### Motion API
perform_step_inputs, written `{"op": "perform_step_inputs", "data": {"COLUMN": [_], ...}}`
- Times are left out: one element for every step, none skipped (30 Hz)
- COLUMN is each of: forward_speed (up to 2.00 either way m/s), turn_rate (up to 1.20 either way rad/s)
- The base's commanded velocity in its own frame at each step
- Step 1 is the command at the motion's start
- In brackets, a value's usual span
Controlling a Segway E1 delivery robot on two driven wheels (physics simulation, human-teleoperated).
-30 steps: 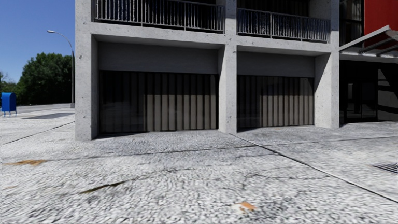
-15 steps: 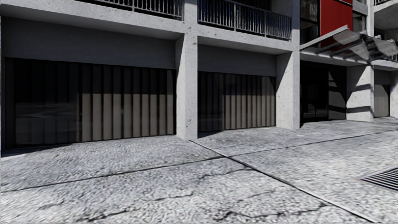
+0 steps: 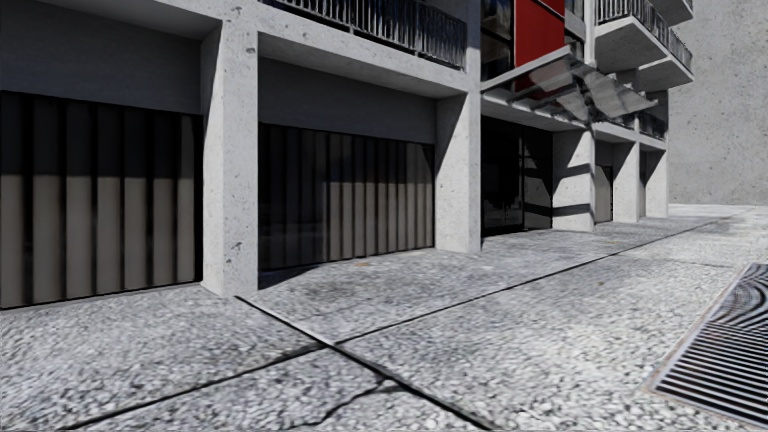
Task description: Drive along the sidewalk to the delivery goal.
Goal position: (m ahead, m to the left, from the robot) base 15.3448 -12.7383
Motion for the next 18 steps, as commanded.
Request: {"op": "perform_step_inputs", "data": {"forward_speed": [1.56,1.56,1.56,1.56,1.56,1.56,1.56,1.56,1.56,1.56,1.56,1.56,1.56,1.56,1.56,1.56,1.56,1.56], "turn_rate": [-0.63,-0.63,-0.63,-0.63,-0.63,-0.63,-0.63,-0.63,-0.63,-0.63,-0.63,-0.63,-0.63,-0.63,-0.63,-0.63,-0.63,-0.63]}}
